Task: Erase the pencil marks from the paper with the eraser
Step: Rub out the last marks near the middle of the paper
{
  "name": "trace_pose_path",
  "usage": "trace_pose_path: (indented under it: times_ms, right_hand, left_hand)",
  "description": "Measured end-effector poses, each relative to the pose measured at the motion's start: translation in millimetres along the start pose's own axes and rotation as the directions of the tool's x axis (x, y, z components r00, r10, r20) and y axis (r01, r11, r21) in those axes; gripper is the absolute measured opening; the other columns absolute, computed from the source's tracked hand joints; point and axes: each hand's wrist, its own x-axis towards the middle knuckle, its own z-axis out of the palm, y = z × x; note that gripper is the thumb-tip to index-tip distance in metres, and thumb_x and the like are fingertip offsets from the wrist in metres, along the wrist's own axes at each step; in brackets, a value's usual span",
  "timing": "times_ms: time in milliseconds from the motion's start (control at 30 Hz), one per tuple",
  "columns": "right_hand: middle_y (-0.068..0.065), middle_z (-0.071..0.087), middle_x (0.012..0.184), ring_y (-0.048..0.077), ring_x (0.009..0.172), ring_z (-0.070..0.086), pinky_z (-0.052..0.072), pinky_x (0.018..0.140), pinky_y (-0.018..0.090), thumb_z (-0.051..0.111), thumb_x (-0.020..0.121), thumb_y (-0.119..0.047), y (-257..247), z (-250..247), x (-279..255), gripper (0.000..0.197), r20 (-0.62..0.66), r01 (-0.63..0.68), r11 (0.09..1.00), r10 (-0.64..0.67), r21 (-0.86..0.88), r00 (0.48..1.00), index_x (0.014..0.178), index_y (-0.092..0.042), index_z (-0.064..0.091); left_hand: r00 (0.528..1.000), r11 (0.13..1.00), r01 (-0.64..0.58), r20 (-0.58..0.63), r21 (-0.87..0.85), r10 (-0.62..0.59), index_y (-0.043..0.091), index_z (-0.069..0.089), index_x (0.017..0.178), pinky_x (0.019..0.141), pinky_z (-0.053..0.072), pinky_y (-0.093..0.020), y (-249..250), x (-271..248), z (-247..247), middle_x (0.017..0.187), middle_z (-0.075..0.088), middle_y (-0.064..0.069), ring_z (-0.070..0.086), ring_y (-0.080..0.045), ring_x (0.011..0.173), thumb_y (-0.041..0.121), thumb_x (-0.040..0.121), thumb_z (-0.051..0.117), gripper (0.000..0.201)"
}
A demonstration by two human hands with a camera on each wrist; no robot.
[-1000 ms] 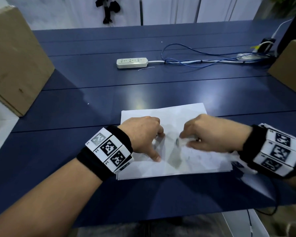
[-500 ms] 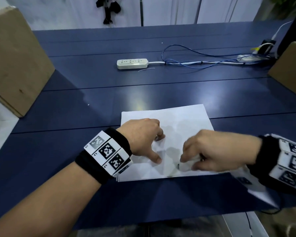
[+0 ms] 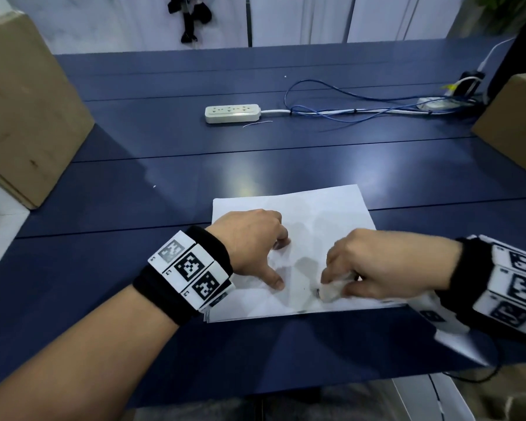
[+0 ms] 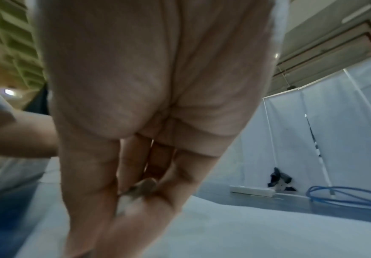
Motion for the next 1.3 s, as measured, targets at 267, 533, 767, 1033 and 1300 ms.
trace_pose_path:
  times_ms: [267, 533, 767, 1033, 1300]
  right_hand:
    - [-0.004, 0.067, 0.102, 0.018, 0.098, 0.060, 0.047, 0.084, 0.028, 0.060, 0.086, -0.026, 10.8, -2.2, -0.3, 0.027, -0.118, -0.082, 0.996, 0.077, -0.044, 0.990, 0.111, -0.024, 0.070]
    - [-0.001, 0.065, 0.094, 0.022, 0.094, 0.060, 0.047, 0.077, 0.028, 0.053, 0.089, -0.031, 31.5, -13.6, 12.7, 0.023, -0.145, -0.238, 0.966, 0.222, -0.104, 0.964, 0.105, -0.024, 0.069]
    - [-0.006, 0.063, 0.091, 0.011, 0.082, 0.053, 0.034, 0.069, 0.014, 0.061, 0.085, -0.022, 2.0, -4.5, -8.5, 0.027, 0.038, -0.002, 1.000, 0.002, 0.020, 0.999, 0.110, -0.027, 0.071]
    - [-0.003, 0.063, 0.089, 0.019, 0.085, 0.059, 0.038, 0.068, 0.023, 0.056, 0.090, -0.033, 41.1, -12.0, 11.4, 0.024, -0.249, -0.235, 0.966, 0.204, -0.102, 0.947, 0.106, -0.025, 0.071]
    - [-0.007, 0.066, 0.106, 0.013, 0.095, 0.056, 0.031, 0.074, 0.012, 0.062, 0.088, -0.023, 23.4, -9.6, 3.8, 0.032, -0.067, -0.116, 0.993, 0.113, -0.032, 0.991, 0.119, -0.028, 0.069]
  left_hand:
    - [1.000, 1.000, 0.002, 0.000, -0.009, -0.002, 0.030, 0.060, 0.110, 0.064, 0.040, -0.028, 0.1, -0.3, -0.1, 0.106, 0.049, 0.014, 0.046, -0.009, 0.089, 0.068, 0.063, 0.075, 0.062]
    - [1.000, 1.000, 0.002, 0.008, -0.006, -0.002, 0.031, 0.060, 0.115, 0.066, 0.039, -0.028, 0.7, 0.5, -0.7, 0.108, 0.049, 0.014, 0.051, -0.010, 0.097, 0.067, 0.064, 0.075, 0.065]
    - [1.000, 1.000, 0.005, 0.009, -0.019, -0.005, 0.031, 0.059, 0.115, 0.069, 0.043, -0.030, 0.1, 1.0, 0.3, 0.108, 0.049, 0.014, 0.052, -0.011, 0.099, 0.067, 0.063, 0.076, 0.066]
    - [1.000, 1.000, 0.005, 0.003, -0.027, -0.005, 0.032, 0.059, 0.117, 0.068, 0.041, -0.029, 1.3, 0.0, -0.6, 0.107, 0.049, 0.015, 0.048, -0.008, 0.093, 0.066, 0.063, 0.076, 0.066]
    - [1.000, 1.000, 0.004, 0.009, -0.015, -0.004, 0.032, 0.059, 0.114, 0.071, 0.048, -0.031, 1.6, 1.5, -0.7, 0.106, 0.049, 0.015, 0.053, -0.010, 0.097, 0.067, 0.062, 0.076, 0.065]
